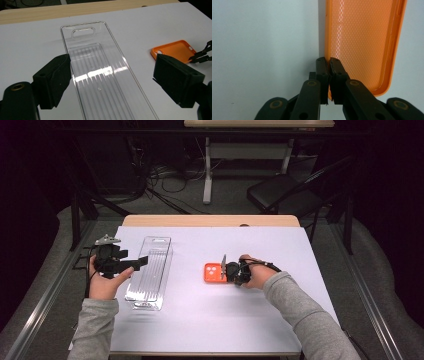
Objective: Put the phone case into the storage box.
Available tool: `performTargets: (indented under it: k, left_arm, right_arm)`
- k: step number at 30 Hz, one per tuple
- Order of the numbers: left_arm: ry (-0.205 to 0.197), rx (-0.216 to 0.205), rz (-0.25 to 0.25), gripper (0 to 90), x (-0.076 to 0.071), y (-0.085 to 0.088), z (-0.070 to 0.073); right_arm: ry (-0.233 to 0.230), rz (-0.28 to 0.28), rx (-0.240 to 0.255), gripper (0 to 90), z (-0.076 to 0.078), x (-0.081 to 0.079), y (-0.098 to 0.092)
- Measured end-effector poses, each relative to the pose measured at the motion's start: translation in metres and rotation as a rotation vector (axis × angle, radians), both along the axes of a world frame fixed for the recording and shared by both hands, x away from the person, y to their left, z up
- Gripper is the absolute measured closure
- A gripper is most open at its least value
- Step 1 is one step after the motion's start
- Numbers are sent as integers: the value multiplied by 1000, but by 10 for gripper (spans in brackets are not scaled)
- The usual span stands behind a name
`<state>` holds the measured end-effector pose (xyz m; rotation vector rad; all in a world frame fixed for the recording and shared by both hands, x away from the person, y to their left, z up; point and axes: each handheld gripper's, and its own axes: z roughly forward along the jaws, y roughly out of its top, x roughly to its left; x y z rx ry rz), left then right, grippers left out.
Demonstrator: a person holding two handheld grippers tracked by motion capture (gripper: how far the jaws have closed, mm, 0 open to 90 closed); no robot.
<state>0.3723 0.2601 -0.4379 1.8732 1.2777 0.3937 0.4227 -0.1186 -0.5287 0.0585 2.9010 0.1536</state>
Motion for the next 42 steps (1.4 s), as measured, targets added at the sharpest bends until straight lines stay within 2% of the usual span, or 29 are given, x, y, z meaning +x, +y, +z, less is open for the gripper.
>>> performTargets:
  k: [11, 12, 13, 26, 31, 32, 42]
  left_arm:
    - [2, 0, -1, 148, 0, 0, 0]
    - [1, -1, 1, 148, 0, 0, 0]
    - [1, -1, 1, 148, 0, 0, 0]
    - [3, 0, -2, 148, 0, 1, 0]
    - [1, -2, -1, 148, 0, 1, 1]
    - [0, -2, -1, 148, 0, 1, 1]
    - [-20, -6, 0, 148, -1, 0, 1]
  right_arm:
    - [8, 4, 5, 877, 0, 0, -1]
    - [19, -1, -8, 878, 1, 0, -1]
    - [12, -1, 9, 880, 0, 0, -1]
    - [20, -16, 18, 885, 0, 1, -2]
    - [33, -27, 5, 887, 2, 1, -3]
    - [25, -30, 27, 887, 1, 1, -4]
    - [9, -57, 94, 887, 9, -3, -8]
